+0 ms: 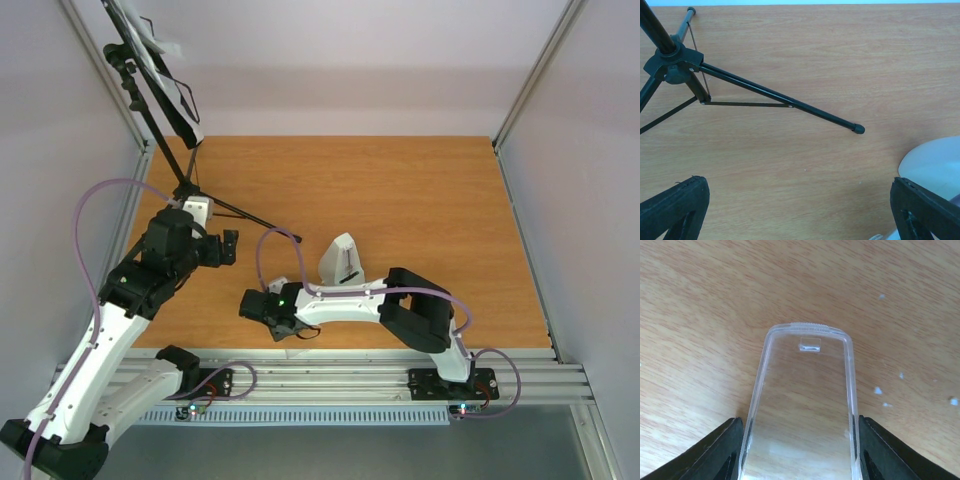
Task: Pack up the instrument practice props
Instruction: Pick up the cover of the metronome from the center of the board.
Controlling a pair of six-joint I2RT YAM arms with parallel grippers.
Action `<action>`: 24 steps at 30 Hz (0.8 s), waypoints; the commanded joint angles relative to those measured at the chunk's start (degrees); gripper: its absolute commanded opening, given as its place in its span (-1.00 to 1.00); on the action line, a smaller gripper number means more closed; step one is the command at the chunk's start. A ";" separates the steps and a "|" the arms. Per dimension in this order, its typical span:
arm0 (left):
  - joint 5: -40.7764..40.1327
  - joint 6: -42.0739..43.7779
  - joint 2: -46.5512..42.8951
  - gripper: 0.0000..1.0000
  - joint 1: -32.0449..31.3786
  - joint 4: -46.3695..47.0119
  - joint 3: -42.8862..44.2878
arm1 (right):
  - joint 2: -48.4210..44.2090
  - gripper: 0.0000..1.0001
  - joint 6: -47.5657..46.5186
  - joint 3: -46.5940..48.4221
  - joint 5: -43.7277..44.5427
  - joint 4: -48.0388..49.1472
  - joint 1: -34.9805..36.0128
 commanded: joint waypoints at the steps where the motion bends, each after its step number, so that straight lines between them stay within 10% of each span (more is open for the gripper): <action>1: 0.57 0.83 -0.16 0.99 0.40 0.98 -0.62 | -5.97 0.21 -3.91 -4.00 2.79 1.27 -0.24; 24: -1.15 1.40 2.29 0.99 0.36 0.90 -0.88 | -55.01 0.21 -18.02 -36.58 17.15 15.44 -5.45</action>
